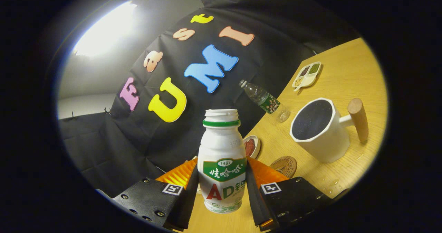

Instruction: Take the bottle from table, then pour the juice into the cup, finally place the bottle on the coaster

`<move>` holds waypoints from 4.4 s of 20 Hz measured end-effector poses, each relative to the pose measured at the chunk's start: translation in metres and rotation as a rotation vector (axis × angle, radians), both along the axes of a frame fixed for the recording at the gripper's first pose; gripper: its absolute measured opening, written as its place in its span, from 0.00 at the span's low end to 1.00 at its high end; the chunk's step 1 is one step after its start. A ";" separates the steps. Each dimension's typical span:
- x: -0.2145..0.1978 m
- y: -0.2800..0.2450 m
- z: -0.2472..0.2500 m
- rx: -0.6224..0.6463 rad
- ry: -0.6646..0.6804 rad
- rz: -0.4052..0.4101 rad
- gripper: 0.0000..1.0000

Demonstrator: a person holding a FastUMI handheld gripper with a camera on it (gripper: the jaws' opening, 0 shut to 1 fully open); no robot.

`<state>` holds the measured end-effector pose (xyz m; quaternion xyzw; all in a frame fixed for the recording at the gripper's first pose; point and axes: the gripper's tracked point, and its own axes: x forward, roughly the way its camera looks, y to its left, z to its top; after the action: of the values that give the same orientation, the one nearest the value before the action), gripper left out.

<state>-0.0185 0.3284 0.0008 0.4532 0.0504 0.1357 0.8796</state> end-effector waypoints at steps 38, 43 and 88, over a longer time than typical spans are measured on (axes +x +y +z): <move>0.011 -0.012 0.015 0.637 0.044 0.006 0.66; 0.012 -0.012 0.016 0.703 0.038 0.012 0.66; 0.017 -0.010 0.022 0.835 -0.043 0.034 0.67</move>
<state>-0.0016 0.3181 0.0230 0.7670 -0.0199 0.1685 0.6188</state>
